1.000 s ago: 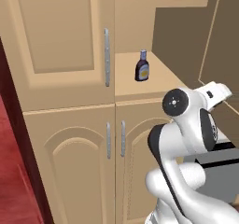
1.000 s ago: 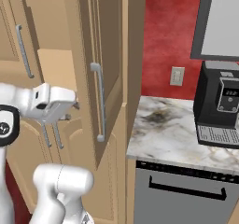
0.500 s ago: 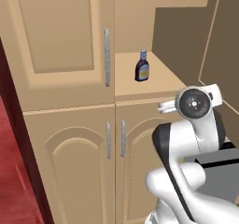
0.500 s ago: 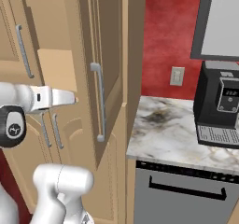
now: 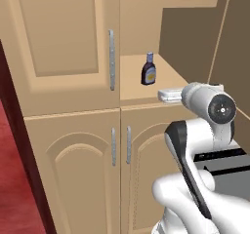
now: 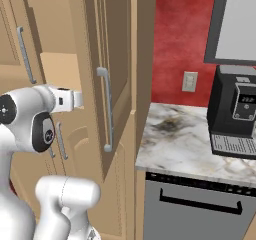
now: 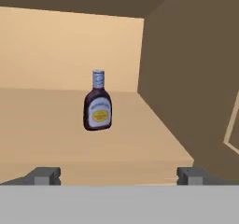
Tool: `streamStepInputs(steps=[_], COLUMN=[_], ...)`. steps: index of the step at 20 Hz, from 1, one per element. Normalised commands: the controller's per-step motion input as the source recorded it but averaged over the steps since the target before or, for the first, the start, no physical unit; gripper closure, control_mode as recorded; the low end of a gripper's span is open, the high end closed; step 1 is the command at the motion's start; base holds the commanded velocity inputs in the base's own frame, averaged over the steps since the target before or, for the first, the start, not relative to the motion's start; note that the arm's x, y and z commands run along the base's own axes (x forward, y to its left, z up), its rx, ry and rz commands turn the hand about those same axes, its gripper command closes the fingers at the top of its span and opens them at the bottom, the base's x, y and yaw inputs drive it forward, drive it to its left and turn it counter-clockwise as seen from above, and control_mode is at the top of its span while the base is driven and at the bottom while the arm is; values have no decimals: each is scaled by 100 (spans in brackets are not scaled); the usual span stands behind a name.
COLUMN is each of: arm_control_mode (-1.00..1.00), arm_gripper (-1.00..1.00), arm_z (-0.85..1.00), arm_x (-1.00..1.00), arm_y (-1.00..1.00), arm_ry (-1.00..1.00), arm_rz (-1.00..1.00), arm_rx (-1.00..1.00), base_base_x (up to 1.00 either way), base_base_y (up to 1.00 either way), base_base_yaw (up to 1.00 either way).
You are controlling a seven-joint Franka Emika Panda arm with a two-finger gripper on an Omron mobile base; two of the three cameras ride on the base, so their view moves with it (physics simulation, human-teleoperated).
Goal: The dining table condiment station is running low on condiment bottle. Refill the condiment station by opening the cabinet and taking the condiment bottle from the cabinet and placing it on the dining table.
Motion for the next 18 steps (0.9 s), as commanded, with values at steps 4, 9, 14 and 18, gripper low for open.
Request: streamStepInputs(steps=[4, 9, 14, 18], arm_control_mode=[-100, -100, -100, -100], arm_gripper=[-100, -100, -100, -100], arm_z=[24, 18, 0, 0], arm_x=[30, 22, 4, 2], arm_y=[0, 1, 0, 0], arm_ry=[-5, -3, 0, 0], arm_rz=[6, 0, 0, 0], arm_rx=[2, 0, 0, 0], base_base_x=[0, 0, 0, 0], base_base_y=[0, 0, 0, 0], base_base_yaw=[0, 0, 0, 0])
